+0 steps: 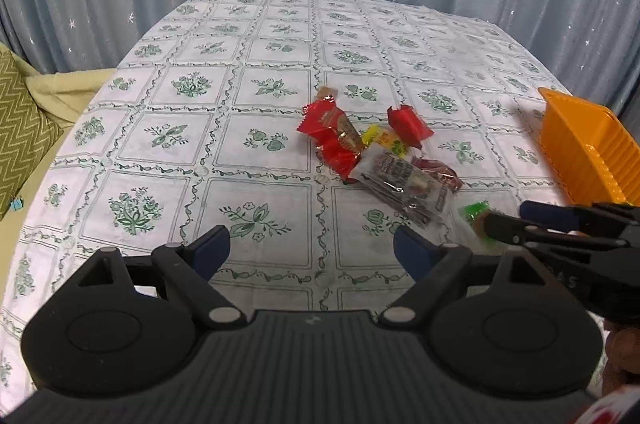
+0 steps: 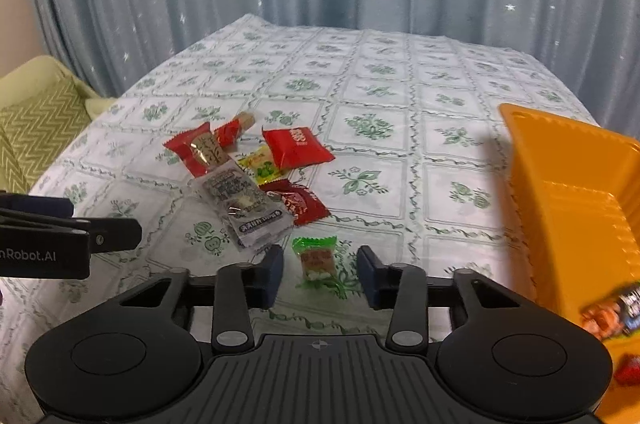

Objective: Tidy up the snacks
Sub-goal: 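Grasp the green-wrapped candy with the right tool while the left tool reaches the clear cookie packet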

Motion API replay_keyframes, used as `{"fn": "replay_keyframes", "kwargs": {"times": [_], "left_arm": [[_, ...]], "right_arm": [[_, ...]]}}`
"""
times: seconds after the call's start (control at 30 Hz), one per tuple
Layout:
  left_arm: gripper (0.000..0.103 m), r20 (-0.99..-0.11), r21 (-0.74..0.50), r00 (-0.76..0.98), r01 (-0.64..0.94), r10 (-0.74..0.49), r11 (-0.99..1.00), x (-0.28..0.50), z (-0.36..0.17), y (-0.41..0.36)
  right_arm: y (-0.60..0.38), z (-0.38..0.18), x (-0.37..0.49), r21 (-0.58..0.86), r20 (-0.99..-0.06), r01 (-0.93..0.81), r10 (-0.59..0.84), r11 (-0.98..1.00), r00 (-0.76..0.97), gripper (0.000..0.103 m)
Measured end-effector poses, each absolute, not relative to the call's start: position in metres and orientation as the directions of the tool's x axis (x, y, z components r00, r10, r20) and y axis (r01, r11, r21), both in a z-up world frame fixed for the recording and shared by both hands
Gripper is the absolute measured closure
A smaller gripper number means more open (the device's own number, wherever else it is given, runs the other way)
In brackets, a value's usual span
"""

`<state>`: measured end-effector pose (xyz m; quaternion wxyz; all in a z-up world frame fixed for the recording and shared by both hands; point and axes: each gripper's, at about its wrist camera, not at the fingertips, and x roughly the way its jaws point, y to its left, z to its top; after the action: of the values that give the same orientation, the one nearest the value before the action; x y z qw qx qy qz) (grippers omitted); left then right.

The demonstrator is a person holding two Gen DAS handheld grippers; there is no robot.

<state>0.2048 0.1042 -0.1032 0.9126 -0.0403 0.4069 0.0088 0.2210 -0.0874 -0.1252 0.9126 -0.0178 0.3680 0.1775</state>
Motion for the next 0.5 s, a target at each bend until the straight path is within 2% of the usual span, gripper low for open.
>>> {"fn": "replay_keyframes", "kwargs": {"times": [0.13, 0.23, 0.4, 0.5], "left_arm": [[0.015, -0.745, -0.079, 0.666, -0.045, -0.029, 0.996, 0.211, -0.108, 0.101], [0.015, -0.743, -0.083, 0.669, -0.042, -0.034, 0.996, 0.215, -0.110, 0.097], [0.016, -0.732, -0.122, 0.678, -0.035, -0.066, 0.992, 0.226, -0.112, 0.082], [0.021, -0.719, -0.146, 0.690, -0.035, -0.082, 0.989, 0.238, -0.111, 0.070]], "right_arm": [[-0.083, -0.136, 0.233, 0.073, -0.692, -0.344, 0.296, 0.936, 0.658, 0.071], [-0.084, -0.142, 0.237, 0.083, -0.702, -0.344, 0.300, 0.935, 0.646, 0.083], [-0.093, -0.136, 0.237, 0.096, -0.682, -0.326, 0.300, 0.941, 0.667, 0.083], [-0.103, -0.126, 0.237, 0.114, -0.659, -0.305, 0.302, 0.945, 0.689, 0.083]]}}
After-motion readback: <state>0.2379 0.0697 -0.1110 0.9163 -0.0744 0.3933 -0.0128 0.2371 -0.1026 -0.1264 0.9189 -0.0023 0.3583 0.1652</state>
